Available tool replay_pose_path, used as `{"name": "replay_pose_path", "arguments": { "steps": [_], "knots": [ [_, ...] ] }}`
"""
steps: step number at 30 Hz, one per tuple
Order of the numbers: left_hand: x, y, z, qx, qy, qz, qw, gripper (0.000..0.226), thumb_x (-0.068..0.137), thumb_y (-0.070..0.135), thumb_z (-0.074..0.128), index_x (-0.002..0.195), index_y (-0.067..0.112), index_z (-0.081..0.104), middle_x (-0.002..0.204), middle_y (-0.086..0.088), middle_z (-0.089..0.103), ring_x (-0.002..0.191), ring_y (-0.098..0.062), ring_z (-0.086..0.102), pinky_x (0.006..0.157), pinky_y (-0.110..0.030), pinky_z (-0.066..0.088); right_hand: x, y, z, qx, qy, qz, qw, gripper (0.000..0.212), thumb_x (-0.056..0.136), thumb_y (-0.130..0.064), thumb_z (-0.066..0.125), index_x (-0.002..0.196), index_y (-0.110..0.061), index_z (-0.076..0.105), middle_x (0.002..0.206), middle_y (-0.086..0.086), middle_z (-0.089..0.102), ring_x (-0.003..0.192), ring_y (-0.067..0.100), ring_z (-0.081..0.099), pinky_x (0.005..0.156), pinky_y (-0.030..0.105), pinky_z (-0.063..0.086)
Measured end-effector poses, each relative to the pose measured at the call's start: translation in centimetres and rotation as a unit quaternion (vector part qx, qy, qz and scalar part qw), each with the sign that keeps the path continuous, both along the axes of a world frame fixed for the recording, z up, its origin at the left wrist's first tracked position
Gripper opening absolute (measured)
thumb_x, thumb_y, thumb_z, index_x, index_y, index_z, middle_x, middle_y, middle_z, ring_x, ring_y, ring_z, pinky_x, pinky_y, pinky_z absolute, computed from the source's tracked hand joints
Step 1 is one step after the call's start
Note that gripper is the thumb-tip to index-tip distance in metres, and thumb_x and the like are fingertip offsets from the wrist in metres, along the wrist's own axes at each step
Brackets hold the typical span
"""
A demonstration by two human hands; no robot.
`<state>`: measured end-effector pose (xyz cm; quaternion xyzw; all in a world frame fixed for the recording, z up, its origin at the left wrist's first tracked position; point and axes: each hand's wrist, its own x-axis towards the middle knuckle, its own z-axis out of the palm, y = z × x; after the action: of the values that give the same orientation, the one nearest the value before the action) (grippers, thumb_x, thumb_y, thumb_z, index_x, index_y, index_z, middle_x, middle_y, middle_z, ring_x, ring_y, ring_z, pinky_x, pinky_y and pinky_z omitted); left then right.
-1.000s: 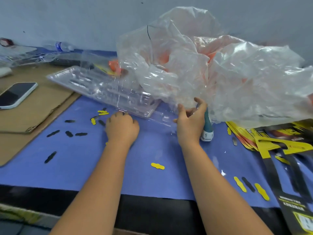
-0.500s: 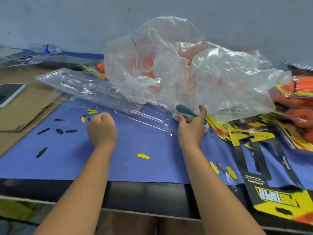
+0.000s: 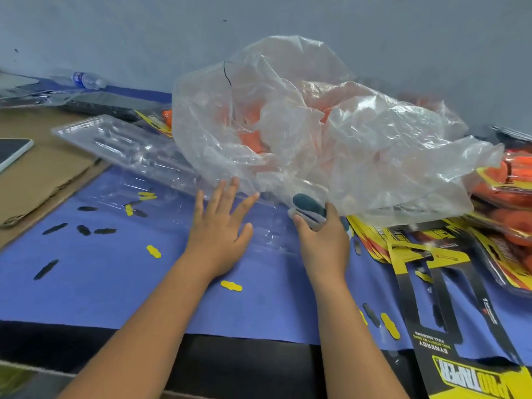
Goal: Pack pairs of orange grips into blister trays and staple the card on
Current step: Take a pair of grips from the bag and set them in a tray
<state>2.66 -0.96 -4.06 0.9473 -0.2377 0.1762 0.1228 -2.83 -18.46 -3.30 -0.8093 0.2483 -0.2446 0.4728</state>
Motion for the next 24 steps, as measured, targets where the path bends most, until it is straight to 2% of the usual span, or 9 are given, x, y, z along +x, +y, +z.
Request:
{"name": "replay_pose_path", "arguments": {
  "steps": [2,4,5,7,10,13,16,19,24],
  "knots": [
    [-0.1,0.0,-0.3,0.057,0.020,0.032,0.998,0.054,0.099,0.043,0.032,0.152,0.041,0.020,0.161,-0.001,0.019,0.147,-0.022,0.016,0.114,-0.050,0.015,-0.2,-0.1,0.2,-0.028,0.026,-0.007,0.999,0.062,0.087,-0.051,0.064,0.141,-0.032,0.042,0.114,-0.009,0.066,0.107,0.019,0.060,0.070,0.030,0.040],
    [-1.1,-0.5,0.2,0.048,-0.007,0.039,0.998,0.051,0.096,0.046,0.027,0.144,0.037,0.043,0.137,-0.004,0.051,0.124,-0.025,0.047,0.096,-0.046,0.032,-0.4,-0.3,0.7,-0.075,0.049,-0.024,0.996,0.063,0.089,-0.049,0.062,0.145,-0.030,0.038,0.119,-0.004,0.064,0.110,0.023,0.059,0.068,0.031,0.036],
    [-1.6,-0.9,0.5,0.031,-0.022,0.026,0.999,0.052,0.093,0.046,0.028,0.136,0.034,0.054,0.120,-0.005,0.059,0.107,-0.027,0.056,0.086,-0.044,0.036,-0.6,-0.4,1.0,-0.112,0.059,-0.040,0.991,0.061,0.090,-0.045,0.061,0.145,-0.028,0.039,0.122,0.000,0.062,0.112,0.026,0.058,0.068,0.032,0.036],
    [-2.3,-1.6,0.9,0.022,-0.040,0.007,0.999,0.043,0.093,0.042,0.038,0.126,0.031,0.064,0.102,-0.004,0.060,0.092,-0.028,0.057,0.076,-0.038,0.036,-0.9,-0.4,1.7,-0.219,0.081,-0.080,0.969,0.056,0.089,-0.035,0.063,0.140,-0.021,0.045,0.124,0.010,0.057,0.112,0.033,0.052,0.075,0.039,0.042],
    [-1.7,-2.6,1.5,0.007,-0.013,0.043,0.999,0.041,0.092,0.047,0.035,0.110,0.032,0.069,0.101,0.001,0.057,0.097,-0.025,0.053,0.076,-0.035,0.028,-1.2,0.4,2.2,-0.343,0.062,-0.127,0.929,0.048,0.080,-0.023,0.072,0.125,-0.015,0.060,0.125,0.016,0.050,0.110,0.038,0.045,0.089,0.045,0.037],
    [0.0,-3.2,2.2,-0.043,-0.012,0.081,0.996,0.038,0.094,0.048,0.040,0.098,0.028,0.071,0.118,-0.004,0.054,0.113,-0.026,0.046,0.086,-0.038,0.029,-0.7,1.5,2.7,-0.348,0.047,-0.087,0.932,0.039,0.079,-0.024,0.069,0.118,-0.018,0.064,0.130,0.013,0.049,0.121,0.036,0.041,0.097,0.045,0.027],
    [1.9,-3.7,1.7,-0.038,0.054,0.102,0.993,0.029,0.095,0.043,0.042,0.107,0.026,0.062,0.150,-0.007,0.032,0.139,-0.027,0.025,0.109,-0.050,0.023,0.9,2.3,3.7,-0.333,0.033,-0.025,0.942,0.038,0.087,-0.026,0.059,0.124,-0.019,0.061,0.135,0.010,0.046,0.126,0.031,0.036,0.101,0.039,0.021],
    [2.3,-4.0,0.5,-0.070,0.049,0.088,0.992,0.027,0.097,0.037,0.037,0.104,0.019,0.056,0.156,-0.007,0.026,0.145,-0.027,0.015,0.112,-0.049,0.022,3.8,2.5,5.5,-0.288,0.002,0.062,0.956,0.042,0.095,-0.020,0.048,0.136,-0.013,0.051,0.141,0.008,0.043,0.129,0.028,0.034,0.102,0.033,0.022],
    [2.1,-3.1,-0.2,-0.139,0.036,0.063,0.988,0.017,0.096,0.035,0.045,0.087,0.020,0.048,0.159,-0.004,0.027,0.148,-0.024,0.015,0.115,-0.043,0.018,9.1,1.1,7.5,-0.331,0.212,0.139,0.909,0.039,0.094,-0.014,0.039,0.126,-0.008,0.061,0.132,0.017,0.054,0.121,0.036,0.046,0.096,0.037,0.038]
  ]
}}
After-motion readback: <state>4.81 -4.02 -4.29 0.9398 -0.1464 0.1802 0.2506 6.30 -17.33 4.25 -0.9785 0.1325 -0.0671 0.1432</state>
